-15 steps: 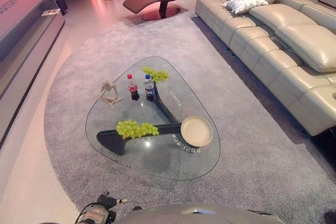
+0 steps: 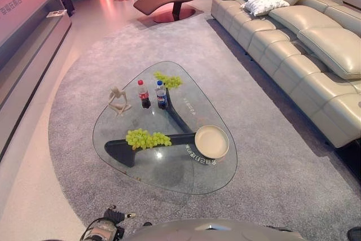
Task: Pick up fruits into the plate
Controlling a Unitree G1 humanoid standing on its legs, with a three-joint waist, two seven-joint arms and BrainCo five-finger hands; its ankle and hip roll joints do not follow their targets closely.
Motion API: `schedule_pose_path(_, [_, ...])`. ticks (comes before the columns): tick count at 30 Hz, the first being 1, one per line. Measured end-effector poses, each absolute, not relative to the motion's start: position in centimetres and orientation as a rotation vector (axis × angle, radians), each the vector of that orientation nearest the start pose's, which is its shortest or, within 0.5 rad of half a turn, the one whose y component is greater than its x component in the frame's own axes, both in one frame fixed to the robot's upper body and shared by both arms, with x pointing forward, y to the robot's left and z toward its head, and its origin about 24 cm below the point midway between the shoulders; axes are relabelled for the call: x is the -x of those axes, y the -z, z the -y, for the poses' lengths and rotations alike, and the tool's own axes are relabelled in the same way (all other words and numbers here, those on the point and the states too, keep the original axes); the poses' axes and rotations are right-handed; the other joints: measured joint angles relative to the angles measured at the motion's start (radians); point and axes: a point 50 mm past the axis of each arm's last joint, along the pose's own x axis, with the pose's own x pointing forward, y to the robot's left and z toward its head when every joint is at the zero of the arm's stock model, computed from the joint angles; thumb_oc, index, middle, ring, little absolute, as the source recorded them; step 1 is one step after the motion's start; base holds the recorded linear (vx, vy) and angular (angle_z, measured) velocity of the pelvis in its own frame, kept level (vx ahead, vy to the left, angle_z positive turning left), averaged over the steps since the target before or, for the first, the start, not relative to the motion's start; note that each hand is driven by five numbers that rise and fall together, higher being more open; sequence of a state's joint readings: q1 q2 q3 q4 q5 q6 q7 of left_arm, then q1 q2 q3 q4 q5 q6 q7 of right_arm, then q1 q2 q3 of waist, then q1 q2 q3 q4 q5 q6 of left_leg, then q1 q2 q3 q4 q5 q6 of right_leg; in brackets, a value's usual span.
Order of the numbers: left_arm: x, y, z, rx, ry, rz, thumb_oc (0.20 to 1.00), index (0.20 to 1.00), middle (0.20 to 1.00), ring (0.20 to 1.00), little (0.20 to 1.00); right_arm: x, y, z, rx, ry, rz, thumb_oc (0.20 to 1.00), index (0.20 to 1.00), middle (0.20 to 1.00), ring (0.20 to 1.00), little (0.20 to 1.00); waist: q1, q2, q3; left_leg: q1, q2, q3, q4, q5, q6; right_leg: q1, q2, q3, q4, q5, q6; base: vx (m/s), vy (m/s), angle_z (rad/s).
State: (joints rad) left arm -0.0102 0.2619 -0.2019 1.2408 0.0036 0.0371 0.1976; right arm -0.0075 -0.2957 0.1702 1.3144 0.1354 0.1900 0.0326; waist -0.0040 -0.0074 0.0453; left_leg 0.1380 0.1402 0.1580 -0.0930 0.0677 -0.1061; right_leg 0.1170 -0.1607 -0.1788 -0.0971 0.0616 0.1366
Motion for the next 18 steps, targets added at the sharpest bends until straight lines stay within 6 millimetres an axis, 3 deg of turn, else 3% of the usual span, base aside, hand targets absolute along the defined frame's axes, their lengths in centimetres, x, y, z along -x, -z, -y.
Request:
schedule_pose_path(5, [-9.5,15.5,-24.9,-0.563,-0.107,-1.177,1.0,1.0,1.0,1.0,1.0,-5.6,16.3,25.8,0.225,0.13,-1.489,1.0,1.0,1.0,1.0,1.0,-0.003,0.002,0.012,-0.004,0.0,0.004,0.0,0.0,0.0,-0.006,0.0,0.003,0.0,0.0,0.0,0.0,0.007,-0.01])
schedule_pose_path(9, [-11.6,14.6,-25.6,-0.638,-0.113,-1.063,1.0,1.0,1.0,1.0,1.0,-6.1,16.2,25.9,0.227,0.125,-1.472,1.0,1.0,1.0,1.0,1.0,-0.006,0.014,0.043,-0.008,0.0,0.006,-0.001,-0.001,-0.001,-0.012,-0.001,0.005,0.0,0.0,0.0,-0.02,0.047,-0.02])
schedule_pose_path(12, [-15.4,12.6,-26.1,-0.727,-0.151,-0.888,1.0,1.0,1.0,1.0,1.0,-7.4,15.7,26.9,0.253,0.124,-1.441,1.0,1.0,1.0,1.0,1.0,-0.011,0.026,0.068,-0.043,-0.003,0.011,0.004,0.009,-0.002,-0.053,-0.001,0.012,0.005,0.016,-0.002,-0.13,0.082,-0.08])
schedule_pose_path(16, [-23.2,6.8,-27.4,-0.88,-0.252,-0.543,1.0,1.0,1.0,1.0,1.0,-10.9,14.3,28.6,0.31,0.143,-1.344,1.0,1.0,1.0,1.0,1.0,-0.028,0.058,0.144,-0.112,-0.005,0.015,0.004,0.032,0.003,-0.124,0.0,0.029,0.005,0.042,-0.005,-0.19,0.045,-0.08])
schedule_pose_path(18, [-25.9,4.3,-27.6,-0.923,-0.282,-0.434,1.0,1.0,1.0,1.0,1.0,-11.7,13.9,28.9,0.334,0.137,-1.317,1.0,1.0,1.0,1.0,1.0,-0.034,0.062,0.172,-0.12,-0.005,0.018,0.004,0.034,0.002,-0.136,0.001,0.033,0.005,0.046,-0.007,-0.21,0.038,-0.05])
